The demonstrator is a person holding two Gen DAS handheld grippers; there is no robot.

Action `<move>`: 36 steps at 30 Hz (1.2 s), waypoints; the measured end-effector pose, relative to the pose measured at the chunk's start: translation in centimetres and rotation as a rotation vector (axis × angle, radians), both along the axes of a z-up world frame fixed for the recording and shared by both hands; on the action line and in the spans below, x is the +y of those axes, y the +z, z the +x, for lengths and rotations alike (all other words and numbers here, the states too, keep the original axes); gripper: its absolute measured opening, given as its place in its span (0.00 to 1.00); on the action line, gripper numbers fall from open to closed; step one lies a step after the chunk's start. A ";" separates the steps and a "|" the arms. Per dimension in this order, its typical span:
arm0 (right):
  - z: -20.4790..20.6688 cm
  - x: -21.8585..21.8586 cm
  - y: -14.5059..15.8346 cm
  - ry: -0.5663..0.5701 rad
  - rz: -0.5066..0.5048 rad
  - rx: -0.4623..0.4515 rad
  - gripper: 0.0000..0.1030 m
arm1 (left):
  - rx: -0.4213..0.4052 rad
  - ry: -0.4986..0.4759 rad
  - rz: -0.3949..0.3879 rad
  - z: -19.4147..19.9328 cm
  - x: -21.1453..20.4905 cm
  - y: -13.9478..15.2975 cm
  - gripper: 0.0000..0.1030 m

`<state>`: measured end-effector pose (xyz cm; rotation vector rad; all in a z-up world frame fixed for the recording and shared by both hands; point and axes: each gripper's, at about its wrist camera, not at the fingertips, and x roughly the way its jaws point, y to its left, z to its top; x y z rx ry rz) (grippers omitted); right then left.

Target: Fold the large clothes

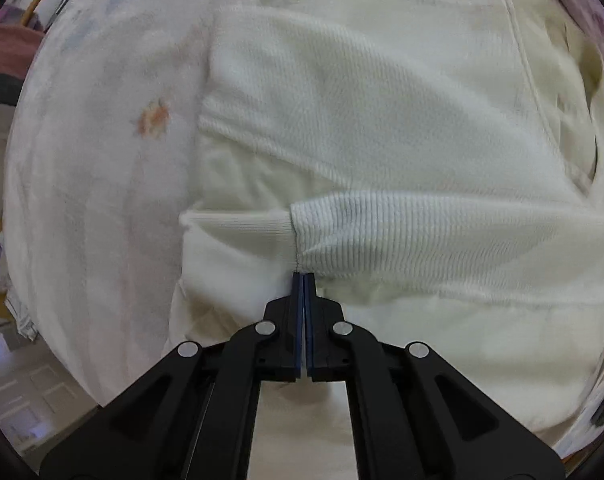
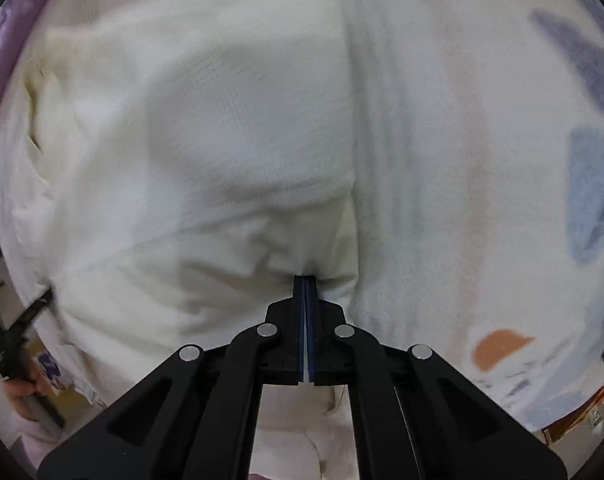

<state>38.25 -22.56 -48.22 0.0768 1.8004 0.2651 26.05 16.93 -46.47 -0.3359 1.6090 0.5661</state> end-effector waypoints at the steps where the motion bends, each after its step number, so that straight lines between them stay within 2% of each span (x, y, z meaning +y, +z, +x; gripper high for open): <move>1: 1.0 -0.1 1.7 0.010 -0.019 -0.073 0.06 | -0.033 -0.010 0.004 0.2 0.0 0.6 0.01; 2: 1.9 0.0 2.6 0.012 -0.021 -0.113 0.05 | -0.066 -0.021 0.013 0.4 0.1 1.1 0.01; 4: 4.4 0.0 2.7 -0.010 0.018 -0.147 0.05 | -0.070 -0.007 0.000 0.7 0.6 0.3 0.01; 5: 6.0 0.2 1.4 -0.035 0.025 -0.135 0.05 | -0.084 0.000 -0.005 0.9 0.8 0.0 0.01; 7: 7.1 0.8 -1.9 -0.013 -0.013 -0.081 0.02 | -0.091 -0.025 0.005 1.3 0.6 -0.3 0.01; 8: 7.3 0.8 -2.4 -0.025 -0.013 -0.080 0.01 | -0.086 -0.037 0.012 1.5 0.7 -0.1 0.01; 11: 6.8 0.9 -0.4 -0.023 -0.010 -0.102 0.05 | -0.090 -0.054 0.014 1.7 -0.2 0.7 0.05; 12: 7.4 0.2 0.7 -0.018 -0.006 -0.119 0.06 | -0.096 -0.058 0.003 1.7 -0.4 1.2 0.25; 13: 7.1 -0.2 1.4 -0.012 -0.002 -0.128 0.09 | -0.104 -0.059 0.006 1.8 -0.8 1.9 0.58; 14: 6.3 -0.3 2.6 0.000 0.007 -0.144 0.14 | -0.129 -0.061 0.024 1.4 -0.9 3.1 0.67; 15: 5.5 -0.5 3.7 0.008 0.013 -0.158 0.33 | -0.165 -0.063 0.045 1.2 -1.2 4.5 0.72; 16: 4.4 -0.7 5.1 0.016 0.008 -0.184 0.60 | -0.174 -0.065 0.043 1.0 -1.2 5.3 0.73; 17: 3.4 -0.9 6.5 0.024 0.003 -0.214 0.68 | -0.178 -0.066 0.037 0.9 -1.3 6.1 0.75; 18: 2.0 -0.7 7.7 0.032 0.007 -0.244 0.71 | -0.197 -0.073 0.033 0.7 -1.5 7.2 0.77; 20: 0.0 -0.8 9.7 0.033 0.033 -0.277 0.72 | -0.227 -0.091 0.053 0.1 -1.8 8.9 0.83; 21: -0.8 -0.8 10.6 0.025 0.040 -0.287 0.77 | -0.229 -0.093 0.062 -0.8 -1.4 9.1 0.85; 26: -3.1 1.7 14.9 0.026 0.099 -0.325 0.80 | -0.272 -0.106 0.061 -2.1 -0.7 13.2 0.87; 30: -4.3 3.0 17.4 0.049 0.093 -0.374 0.84 | -0.284 -0.103 0.023 -2.6 0.2 14.6 0.87; 36: -3.9 4.6 19.3 0.033 0.054 -0.403 0.85 | -0.295 -0.098 -0.013 -3.0 3.1 15.5 0.87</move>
